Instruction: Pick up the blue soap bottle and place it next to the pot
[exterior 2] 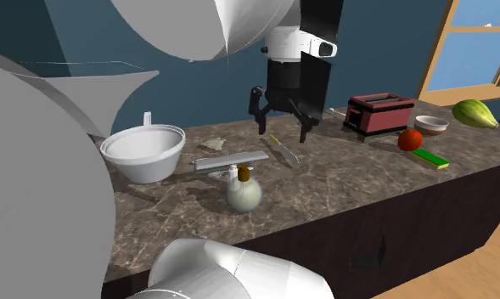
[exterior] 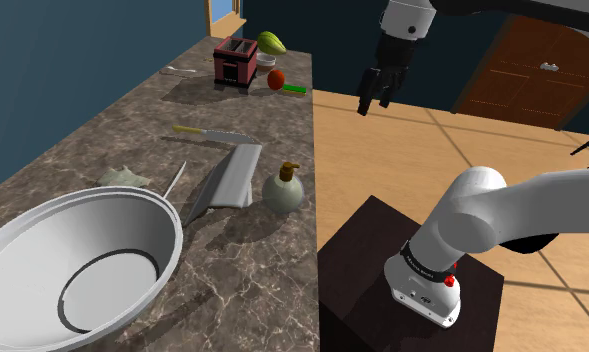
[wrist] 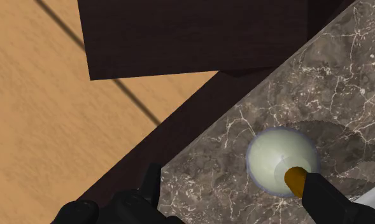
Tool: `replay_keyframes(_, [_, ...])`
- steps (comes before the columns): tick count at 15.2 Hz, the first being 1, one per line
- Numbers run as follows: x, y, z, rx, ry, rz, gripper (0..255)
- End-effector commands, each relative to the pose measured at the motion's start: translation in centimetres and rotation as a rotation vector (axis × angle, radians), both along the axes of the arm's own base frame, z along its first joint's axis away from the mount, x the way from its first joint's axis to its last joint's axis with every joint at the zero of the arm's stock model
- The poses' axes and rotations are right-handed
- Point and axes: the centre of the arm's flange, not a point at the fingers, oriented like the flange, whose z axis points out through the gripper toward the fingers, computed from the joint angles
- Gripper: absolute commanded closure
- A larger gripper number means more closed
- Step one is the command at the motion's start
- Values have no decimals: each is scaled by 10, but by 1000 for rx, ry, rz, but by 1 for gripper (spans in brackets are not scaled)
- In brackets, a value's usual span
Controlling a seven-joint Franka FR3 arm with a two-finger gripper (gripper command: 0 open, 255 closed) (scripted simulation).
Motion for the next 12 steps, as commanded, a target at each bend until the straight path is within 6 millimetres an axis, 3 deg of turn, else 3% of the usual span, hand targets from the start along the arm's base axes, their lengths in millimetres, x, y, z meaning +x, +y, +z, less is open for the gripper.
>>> replay_keyframes(1, [0, 0, 0, 0, 0, 0, 0])
replay_keyframes(12, [80, 77, -96, -4, 17, 16, 0])
